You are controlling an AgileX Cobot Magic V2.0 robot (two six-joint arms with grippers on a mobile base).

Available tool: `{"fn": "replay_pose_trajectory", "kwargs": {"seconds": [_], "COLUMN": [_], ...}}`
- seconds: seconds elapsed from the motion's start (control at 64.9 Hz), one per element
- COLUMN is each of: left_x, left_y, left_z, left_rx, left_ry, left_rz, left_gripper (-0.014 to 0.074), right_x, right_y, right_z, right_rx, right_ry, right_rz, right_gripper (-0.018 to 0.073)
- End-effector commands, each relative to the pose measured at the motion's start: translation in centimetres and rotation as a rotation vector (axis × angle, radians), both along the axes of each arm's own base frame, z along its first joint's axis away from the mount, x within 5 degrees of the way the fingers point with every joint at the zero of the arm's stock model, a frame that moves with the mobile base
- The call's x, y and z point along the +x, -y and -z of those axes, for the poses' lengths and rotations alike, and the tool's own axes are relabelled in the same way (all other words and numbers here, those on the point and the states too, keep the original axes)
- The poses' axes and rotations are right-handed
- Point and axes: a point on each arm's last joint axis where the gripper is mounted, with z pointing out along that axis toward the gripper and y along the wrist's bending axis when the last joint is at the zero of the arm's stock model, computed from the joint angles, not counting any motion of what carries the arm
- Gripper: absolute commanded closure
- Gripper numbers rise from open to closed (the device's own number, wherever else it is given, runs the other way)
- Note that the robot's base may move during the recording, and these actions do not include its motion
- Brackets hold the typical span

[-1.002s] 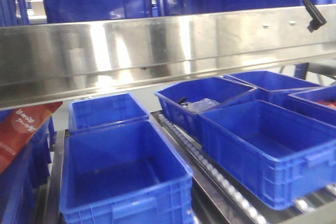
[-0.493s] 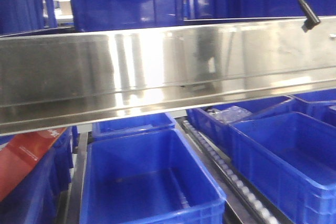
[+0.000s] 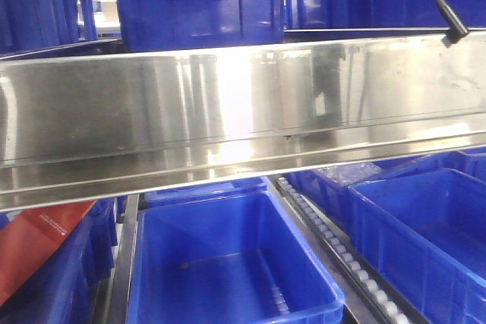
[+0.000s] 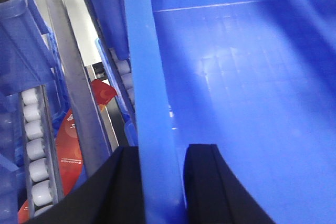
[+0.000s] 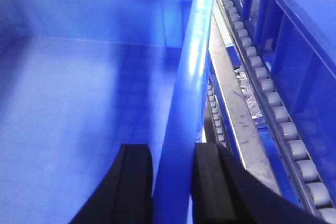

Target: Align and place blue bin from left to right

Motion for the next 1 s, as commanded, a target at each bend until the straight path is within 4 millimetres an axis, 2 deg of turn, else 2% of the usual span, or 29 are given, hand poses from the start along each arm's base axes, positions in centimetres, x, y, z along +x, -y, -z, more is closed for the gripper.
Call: {"fn": "replay_pose_trajectory", "kwargs": {"seconds": [0.0,0.987], "left_x": [-0.62,-0.62], "left_y": [0.05,0.05], "left_z": [-2.07,-2.07], "left_rx": [-0.021,-0.021], "left_ry": [0.135,0.135], "left_rz": [0.027,0.027], "left_gripper": [0.0613,0.0613], "right_x": [-0.91,-0.91], "right_y": [0.15,0.15], "right_z": [-2.45,-2.45], "right_rx": [0.003,0.003], "right_ry": [0.156,0.156], "right_rz": [-0.033,-0.033], "right_gripper": [0.0637,0.0637]}}
